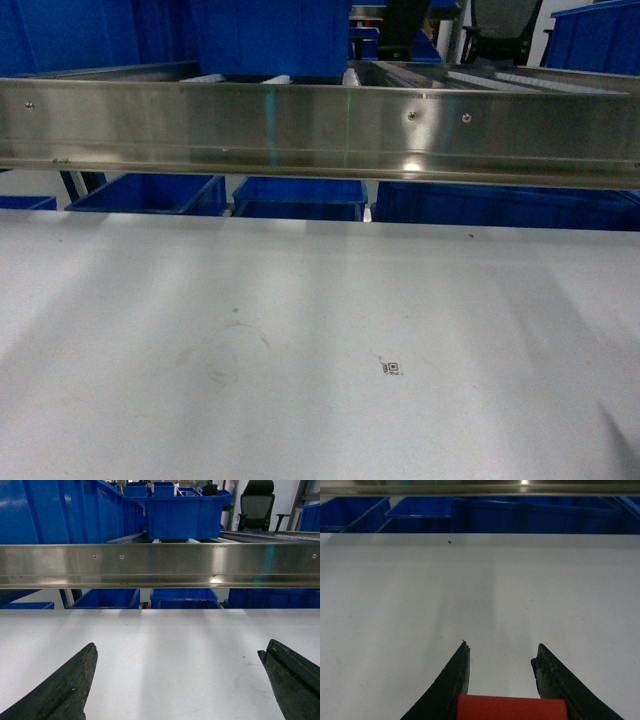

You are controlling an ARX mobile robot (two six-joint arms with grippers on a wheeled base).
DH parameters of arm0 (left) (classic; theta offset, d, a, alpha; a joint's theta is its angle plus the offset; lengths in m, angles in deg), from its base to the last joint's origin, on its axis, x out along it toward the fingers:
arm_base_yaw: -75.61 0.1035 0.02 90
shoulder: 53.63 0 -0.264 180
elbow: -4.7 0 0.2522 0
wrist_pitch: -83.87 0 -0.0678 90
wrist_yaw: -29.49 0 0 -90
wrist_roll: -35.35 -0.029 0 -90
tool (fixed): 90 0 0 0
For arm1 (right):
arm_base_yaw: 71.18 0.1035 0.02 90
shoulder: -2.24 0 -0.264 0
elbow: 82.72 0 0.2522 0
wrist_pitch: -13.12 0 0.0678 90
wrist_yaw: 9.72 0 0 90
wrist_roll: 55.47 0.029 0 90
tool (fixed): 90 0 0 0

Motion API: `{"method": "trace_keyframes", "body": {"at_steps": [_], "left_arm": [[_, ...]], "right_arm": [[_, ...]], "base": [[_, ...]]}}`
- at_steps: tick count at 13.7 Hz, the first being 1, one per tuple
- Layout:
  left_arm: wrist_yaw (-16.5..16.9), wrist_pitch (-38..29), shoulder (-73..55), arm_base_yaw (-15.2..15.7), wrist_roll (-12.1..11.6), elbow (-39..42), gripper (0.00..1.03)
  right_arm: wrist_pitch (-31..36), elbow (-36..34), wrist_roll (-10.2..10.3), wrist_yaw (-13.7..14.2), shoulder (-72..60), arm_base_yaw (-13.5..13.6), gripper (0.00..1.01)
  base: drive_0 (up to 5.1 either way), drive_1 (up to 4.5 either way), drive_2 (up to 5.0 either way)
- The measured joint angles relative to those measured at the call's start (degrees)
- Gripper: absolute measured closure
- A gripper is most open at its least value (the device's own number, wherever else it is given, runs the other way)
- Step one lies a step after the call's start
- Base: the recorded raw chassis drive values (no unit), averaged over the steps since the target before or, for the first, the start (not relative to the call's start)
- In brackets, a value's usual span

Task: Place magnetic block on left shelf second layer

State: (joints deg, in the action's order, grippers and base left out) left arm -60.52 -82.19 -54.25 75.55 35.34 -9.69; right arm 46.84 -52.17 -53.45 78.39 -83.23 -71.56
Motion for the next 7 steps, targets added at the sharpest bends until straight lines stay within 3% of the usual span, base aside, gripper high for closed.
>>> {"method": "trace_keyframes", "body": {"at_steps": [4, 7], "left_arm": [[0.0, 0.0, 0.0, 0.0, 0.02, 0.0, 0.05], [0.0, 0.0, 0.0, 0.0, 0.02, 0.0, 0.05]], "right_arm": [[-5.46, -1.66, 0.5, -0.13, 8.52, -0.13, 0.68], [-12.85, -3.17, 1.16, -0.72, 22.43, -0.35, 0.68]], "base": [[0.0, 0.0, 0.0], [0.0, 0.0, 0.0]]}}
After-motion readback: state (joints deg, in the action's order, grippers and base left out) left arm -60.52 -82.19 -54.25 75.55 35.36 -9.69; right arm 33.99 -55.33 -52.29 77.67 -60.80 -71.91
